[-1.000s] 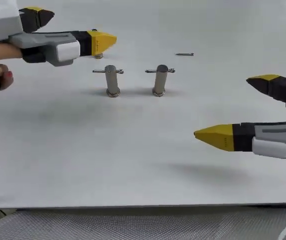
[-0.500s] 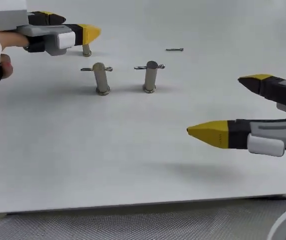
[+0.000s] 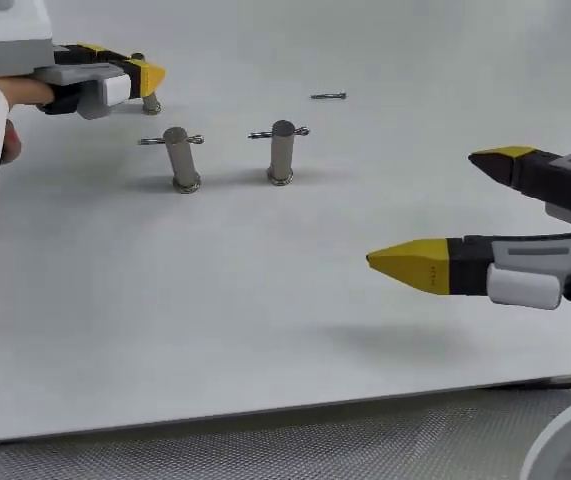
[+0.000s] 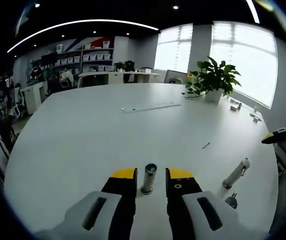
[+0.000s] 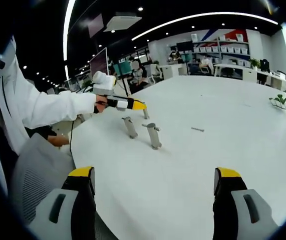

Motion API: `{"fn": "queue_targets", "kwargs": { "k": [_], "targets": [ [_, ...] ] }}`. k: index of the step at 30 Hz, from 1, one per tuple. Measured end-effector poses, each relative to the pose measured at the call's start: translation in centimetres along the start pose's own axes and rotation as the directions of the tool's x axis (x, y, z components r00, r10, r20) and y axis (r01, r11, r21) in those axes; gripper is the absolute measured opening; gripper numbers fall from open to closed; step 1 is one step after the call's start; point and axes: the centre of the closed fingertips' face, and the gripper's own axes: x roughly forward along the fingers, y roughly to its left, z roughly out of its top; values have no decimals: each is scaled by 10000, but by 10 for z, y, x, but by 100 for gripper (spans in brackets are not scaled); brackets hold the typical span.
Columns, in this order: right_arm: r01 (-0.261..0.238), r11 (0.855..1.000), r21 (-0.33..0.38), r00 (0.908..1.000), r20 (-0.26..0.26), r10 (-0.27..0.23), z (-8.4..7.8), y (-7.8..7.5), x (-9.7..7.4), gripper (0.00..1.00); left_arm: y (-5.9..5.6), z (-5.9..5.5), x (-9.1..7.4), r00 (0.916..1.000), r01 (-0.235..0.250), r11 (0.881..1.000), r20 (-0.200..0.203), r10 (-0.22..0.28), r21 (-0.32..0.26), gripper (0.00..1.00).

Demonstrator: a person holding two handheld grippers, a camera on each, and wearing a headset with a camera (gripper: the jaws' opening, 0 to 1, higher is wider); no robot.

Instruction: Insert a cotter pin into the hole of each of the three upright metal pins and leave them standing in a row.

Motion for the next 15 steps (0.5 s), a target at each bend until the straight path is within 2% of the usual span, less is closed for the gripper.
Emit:
{"fn": "queue_targets", "kwargs": {
  "k": [3,4,6,10,11,12,15],
  "targets": [
    [-34,10000,-11,10000,31,34,0,1,0,96,1,0,-1,10000,-78,10000,39,78,0,8],
    [-31,10000,-20,10000,45,31,1,1,0,96,1,2,-2,9999,-84,9997,116,82,211,7],
    [-37,10000,-20,10000,89,38,3,3,0,96,1,1,-3,9999,-113,9993,50,111,354,7],
    [-26,10000,-9,9999,119,26,4,5,0,96,-3,0,-5,9999,131,9984,58,-134,558,6],
    [-28,10000,-11,9999,120,28,4,6,0,96,-1,2,-5,9999,39,9960,118,-49,895,6],
    [-22,10000,-13,9999,118,22,5,6,0,96,-2,1,-6,10000,76,9971,36,-79,759,6],
    [-16,10000,-23,9999,142,17,6,9,-1,96,0,6,-10,9999,-132,9944,95,123,1049,5]
  ]
}}
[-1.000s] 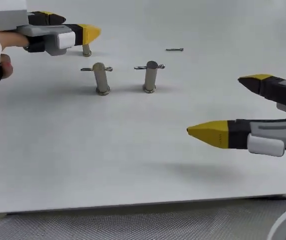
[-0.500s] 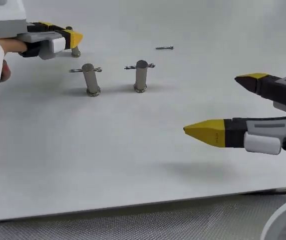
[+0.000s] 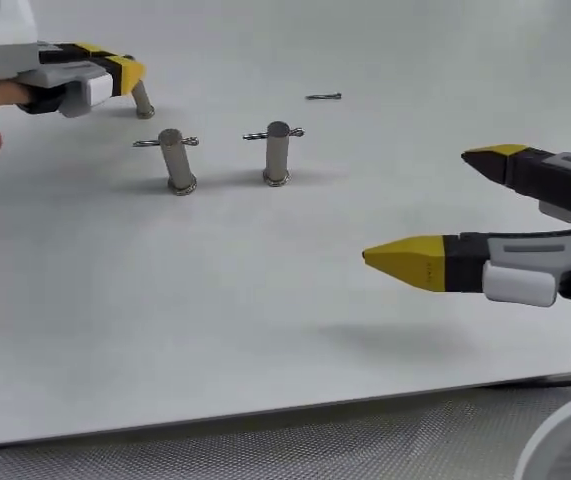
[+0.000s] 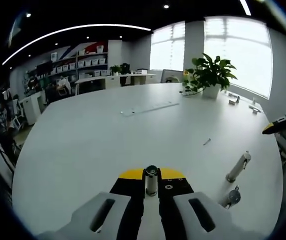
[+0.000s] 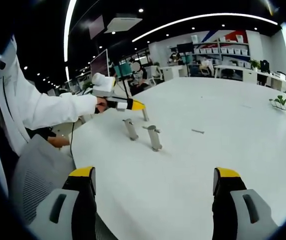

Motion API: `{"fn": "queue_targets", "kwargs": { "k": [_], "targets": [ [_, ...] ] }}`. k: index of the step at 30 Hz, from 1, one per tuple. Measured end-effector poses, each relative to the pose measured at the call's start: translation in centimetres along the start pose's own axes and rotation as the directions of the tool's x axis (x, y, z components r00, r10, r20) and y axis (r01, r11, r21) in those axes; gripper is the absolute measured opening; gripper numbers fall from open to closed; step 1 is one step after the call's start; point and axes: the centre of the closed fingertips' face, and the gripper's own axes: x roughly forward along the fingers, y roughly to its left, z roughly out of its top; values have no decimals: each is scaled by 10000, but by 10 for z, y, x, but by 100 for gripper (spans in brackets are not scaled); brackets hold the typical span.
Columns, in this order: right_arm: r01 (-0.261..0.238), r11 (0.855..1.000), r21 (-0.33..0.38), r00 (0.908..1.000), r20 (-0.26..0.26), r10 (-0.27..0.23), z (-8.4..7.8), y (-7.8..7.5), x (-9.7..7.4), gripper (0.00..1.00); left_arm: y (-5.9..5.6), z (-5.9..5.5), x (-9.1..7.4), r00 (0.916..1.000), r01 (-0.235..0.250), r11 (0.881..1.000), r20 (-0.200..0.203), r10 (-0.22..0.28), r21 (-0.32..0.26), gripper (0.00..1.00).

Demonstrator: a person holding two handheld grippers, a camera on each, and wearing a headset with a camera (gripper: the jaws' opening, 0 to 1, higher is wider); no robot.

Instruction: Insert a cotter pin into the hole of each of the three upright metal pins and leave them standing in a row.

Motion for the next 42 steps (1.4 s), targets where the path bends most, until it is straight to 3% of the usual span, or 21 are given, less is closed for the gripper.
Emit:
{"fn": "queue_targets", "kwargs": {
  "k": [5,10,12,14,19,21,24,25,26,30,32,36,40,42],
  "targets": [
    [-9,10000,-41,10000,5,9,0,-2,-1,95,-5,16,-11,9991,180,9994,367,-191,285,5],
    [-19,10000,-87,10000,90,20,2,-6,-2,95,-19,39,-28,9938,694,9971,852,-718,316,5],
    [-9,9999,-122,9999,112,10,2,-7,-3,95,-35,58,-40,9770,1406,9888,1544,-1468,503,5],
    [0,9999,-104,9999,142,2,3,-8,-4,95,-43,66,-48,9703,1680,9817,1607,-1806,892,5],
    [14,9999,-102,9999,157,-12,2,-8,-6,95,-73,88,-71,9419,2503,9470,1754,-2863,2014,5],
    [16,9999,-117,9999,139,-14,1,-9,-6,95,-84,91,-77,9339,2702,9353,1739,-3123,2286,5],
    [6,9999,-112,9999,117,-5,-1,-8,-6,95,-102,90,-81,9166,3168,9129,1642,-3645,2575,5],
    [3,9999,-113,9999,123,-2,0,-7,-6,95,-111,86,-82,9061,3434,8965,1525,-3947,2799,5],
    [0,9999,-125,9999,122,2,0,-7,-6,94,-117,84,-82,9024,3570,8918,1439,-4061,2779,5],
    [-28,9999,-127,9999,111,30,-1,-5,-8,94,-146,71,-83,8700,4319,8478,1056,-4815,3077,5],
    [-19,9999,-123,10000,71,20,-3,-5,-9,94,-158,64,-82,8590,4576,8340,890,-5042,3082,5],
    [29,10000,-55,10000,12,-29,-6,-8,-10,94,-177,49,-76,8426,4967,8233,748,-5333,2745,5],
    [107,9999,-27,9999,-28,-107,-7,-7,-11,94,-189,33,-70,8382,5154,8186,495,-5431,2534,5],
    [130,9999,-24,9999,-57,-130,-8,-8,-12,94,-193,26,-65,8436,5133,8245,367,-5358,2381,5]
  ]
}}
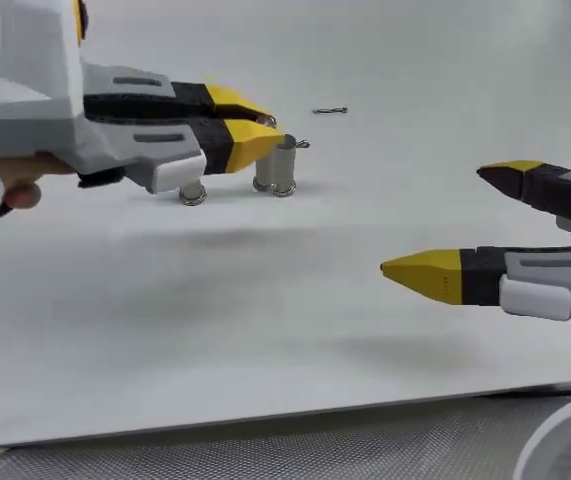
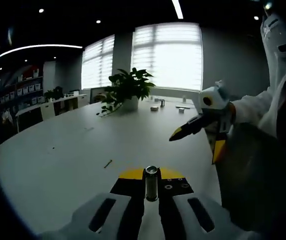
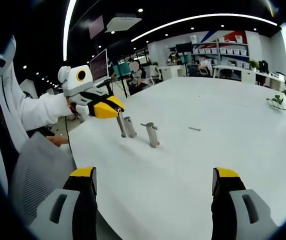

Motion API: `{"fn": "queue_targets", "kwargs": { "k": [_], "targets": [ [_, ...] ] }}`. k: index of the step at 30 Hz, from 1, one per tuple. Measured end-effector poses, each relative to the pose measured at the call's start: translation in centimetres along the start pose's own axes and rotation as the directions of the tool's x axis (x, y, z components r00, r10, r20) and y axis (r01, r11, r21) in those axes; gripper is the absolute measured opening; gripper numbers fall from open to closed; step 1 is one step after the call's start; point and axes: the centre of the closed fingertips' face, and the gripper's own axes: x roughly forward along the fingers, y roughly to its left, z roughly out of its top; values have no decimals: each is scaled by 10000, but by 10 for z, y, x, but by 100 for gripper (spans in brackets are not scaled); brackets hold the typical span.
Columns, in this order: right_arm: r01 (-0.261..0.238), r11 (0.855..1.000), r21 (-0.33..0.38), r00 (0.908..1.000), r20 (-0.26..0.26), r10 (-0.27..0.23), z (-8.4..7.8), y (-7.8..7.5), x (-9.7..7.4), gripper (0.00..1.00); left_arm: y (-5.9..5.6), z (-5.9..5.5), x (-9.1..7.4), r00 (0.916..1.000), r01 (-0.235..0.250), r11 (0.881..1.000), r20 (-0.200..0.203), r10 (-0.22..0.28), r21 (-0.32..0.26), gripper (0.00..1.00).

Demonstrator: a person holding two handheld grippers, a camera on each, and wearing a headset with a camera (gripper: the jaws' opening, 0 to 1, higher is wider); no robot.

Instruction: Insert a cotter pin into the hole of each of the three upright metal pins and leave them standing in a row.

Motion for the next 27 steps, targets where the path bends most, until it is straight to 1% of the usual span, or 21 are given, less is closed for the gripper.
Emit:
{"fn": "queue_targets", "kwargs": {
  "k": [3,4,6,7,8,11,13,14,15,17,18,21,23,27],
  "targets": [
    [0,10000,35,9999,-159,0,-4,-1,0,95,-2,-13,6,9997,-29,9999,-245,27,-105,5],
    [-2,10000,28,9998,-187,2,-5,-1,0,95,-3,-16,7,9996,-15,10000,-298,13,-69,5],
    [-11,10000,-41,9995,-300,10,-6,1,1,96,-5,-20,9,9992,24,10000,-395,-25,-28,5],
    [-25,10000,-37,9994,-334,24,-6,2,2,96,-9,-20,9,9990,63,10000,-437,-63,-2,5],
    [-28,10000,-20,9994,-351,27,-7,2,1,96,-10,-22,11,9988,97,9999,-478,-98,-32,5],
    [-89,10000,43,9990,-438,91,-8,5,2,96,-13,-28,15,9983,148,9999,-566,-151,-66,5],
    [-118,9999,45,9988,-466,120,-8,7,3,96,-10,-33,15,9980,173,9996,-598,-186,-215,5],
    [-129,9999,49,9988,-480,132,-9,8,3,96,-10,-35,16,9978,187,9986,-631,-218,-488,5],
    [-131,9999,58,9987,-488,134,-9,8,3,96,-10,-36,17,9978,166,9984,-626,-200,-545,5],
    [-83,9999,120,9987,-507,89,-9,7,3,96,-10,-38,19,9977,139,9993,-655,-161,-333,5],
    [-61,9999,131,9985,-550,68,-9,7,4,96,-10,-39,21,9974,155,9993,-704,-178,-330,5],
    [-109,9999,129,9983,-570,117,-10,8,4,96,-13,-42,23,9968,284,9995,-743,-296,-169,5],
    [-151,9998,126,9982,-585,158,-9,9,4,96,-15,-44,25,9955,395,9992,-864,-388,60,5],
    [-199,9997,105,9980,-595,205,-10,10,5,96,-16,-48,28,9945,438,9987,-959,-411,268,5]
  ]
}}
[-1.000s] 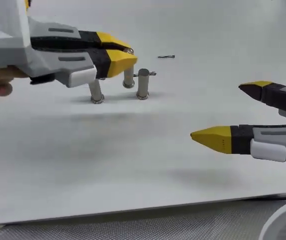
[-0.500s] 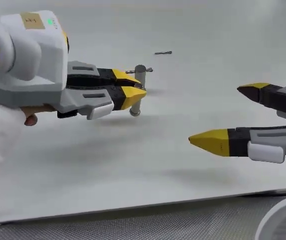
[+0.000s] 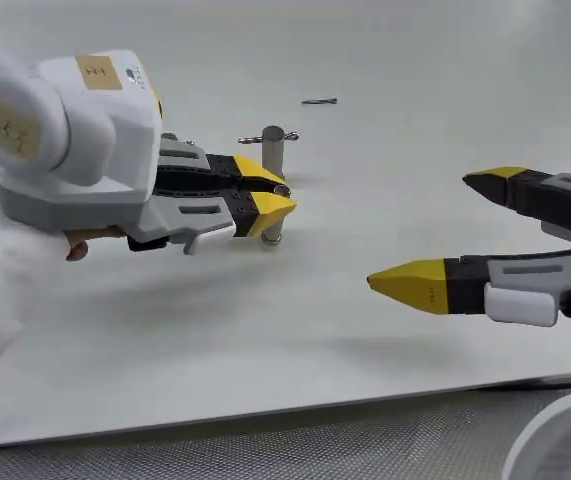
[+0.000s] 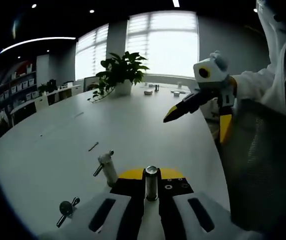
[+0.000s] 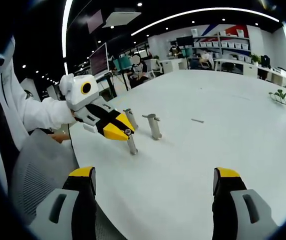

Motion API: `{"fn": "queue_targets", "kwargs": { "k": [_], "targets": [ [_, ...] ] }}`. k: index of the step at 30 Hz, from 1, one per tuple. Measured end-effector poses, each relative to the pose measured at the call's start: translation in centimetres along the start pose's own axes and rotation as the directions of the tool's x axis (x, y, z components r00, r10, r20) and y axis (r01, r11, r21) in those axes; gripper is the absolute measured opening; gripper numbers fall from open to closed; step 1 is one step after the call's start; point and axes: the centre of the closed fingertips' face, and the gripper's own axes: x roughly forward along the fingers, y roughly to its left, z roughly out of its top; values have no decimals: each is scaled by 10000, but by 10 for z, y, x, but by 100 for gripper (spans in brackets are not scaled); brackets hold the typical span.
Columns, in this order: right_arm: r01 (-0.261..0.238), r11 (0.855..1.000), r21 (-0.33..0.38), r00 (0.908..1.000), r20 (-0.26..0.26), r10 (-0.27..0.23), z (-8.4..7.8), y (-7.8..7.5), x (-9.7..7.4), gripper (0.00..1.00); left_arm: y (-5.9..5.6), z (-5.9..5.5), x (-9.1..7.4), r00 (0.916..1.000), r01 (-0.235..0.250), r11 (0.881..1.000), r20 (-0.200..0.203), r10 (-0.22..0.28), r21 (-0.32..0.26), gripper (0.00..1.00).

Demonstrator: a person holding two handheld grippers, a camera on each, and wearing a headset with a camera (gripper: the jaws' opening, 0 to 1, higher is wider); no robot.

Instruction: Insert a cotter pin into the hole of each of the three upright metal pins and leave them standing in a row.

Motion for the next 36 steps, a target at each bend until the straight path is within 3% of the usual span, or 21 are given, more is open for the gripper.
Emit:
{"fn": "queue_targets", "kwargs": {
  "k": [10,15,17,19,24,27,30,32,34,36],
  "targets": [
    [-138,9999,7,9999,-3,138,0,2,2,95,0,-8,-1,9999,-72,10000,-93,72,49,5],
    [-227,9997,-4,9997,26,227,0,4,2,95,-2,-10,-6,9998,-133,9997,120,135,-224,6],
    [-238,9997,-44,9997,14,238,0,5,2,95,-3,-12,-8,10000,-72,9972,4,72,-741,6],
    [-258,9997,-51,9997,9,258,0,5,2,95,-1,-12,-9,9999,-169,9995,21,169,-284,6],
    [-296,9995,-138,9996,-24,295,-1,6,2,95,-1,-13,-10,9999,-129,9998,-97,128,-157,6],
    [-290,9995,-145,9996,-40,289,-2,6,1,95,-2,-19,-9,9989,-141,9999,-454,144,62,7],
    [-264,9996,-135,9997,-19,263,-2,5,1,95,-5,-20,-11,9989,-127,9999,-455,123,-92,14],
    [-247,9996,-123,9997,-13,247,-2,4,0,95,-16,-18,-13,9990,365,9971,-214,-380,-668,22],
    [-256,9996,-112,9997,-24,255,-3,3,0,95,-14,-19,-15,9993,232,9989,-298,-244,-411,36],
    [-280,9996,-98,9996,-43,279,-3,2,0,95,-17,-22,-17,9987,291,9983,-404,-311,-506,46]
  ]
}}
